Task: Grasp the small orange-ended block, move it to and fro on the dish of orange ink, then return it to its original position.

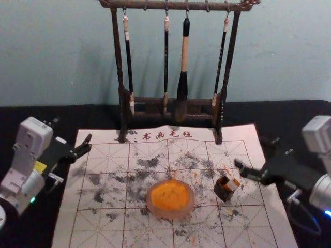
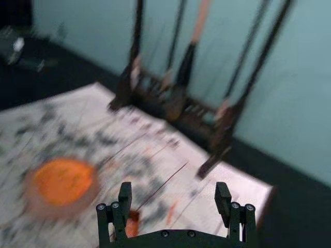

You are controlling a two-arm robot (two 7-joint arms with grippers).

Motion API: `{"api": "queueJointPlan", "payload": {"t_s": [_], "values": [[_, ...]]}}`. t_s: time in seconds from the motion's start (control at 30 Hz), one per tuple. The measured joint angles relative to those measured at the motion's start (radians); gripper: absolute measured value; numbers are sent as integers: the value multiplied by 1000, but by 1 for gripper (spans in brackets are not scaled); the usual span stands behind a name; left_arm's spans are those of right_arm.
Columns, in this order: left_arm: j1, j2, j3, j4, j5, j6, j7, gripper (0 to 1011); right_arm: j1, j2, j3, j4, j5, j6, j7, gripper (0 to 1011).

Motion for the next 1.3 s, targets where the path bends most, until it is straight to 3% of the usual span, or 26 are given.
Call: {"api": "queueJointPlan", "payload": {"t_s": [0.03,0.13,0.23,0.37,0.57,0.9,1.3], "values": [[0,0,0,0,0,0,0,1001,0,0,0,0,0,0,0,1000],[0,0,0,0,0,0,0,1001,-27,-39,51,-7,2,-36,-63,1000],[0,0,0,0,0,0,0,1001,-34,-59,69,-6,-16,-30,-114,1000],[0,0,0,0,0,0,0,1001,-38,-93,68,22,-110,8,-230,1000],[0,0,0,0,0,0,0,1001,-31,-141,50,107,-195,43,-319,1000],[0,0,0,0,0,0,0,1001,-28,-185,58,173,-233,48,-348,1000],[0,0,0,0,0,0,0,1001,-28,-185,59,174,-234,47,-348,1000]]}}
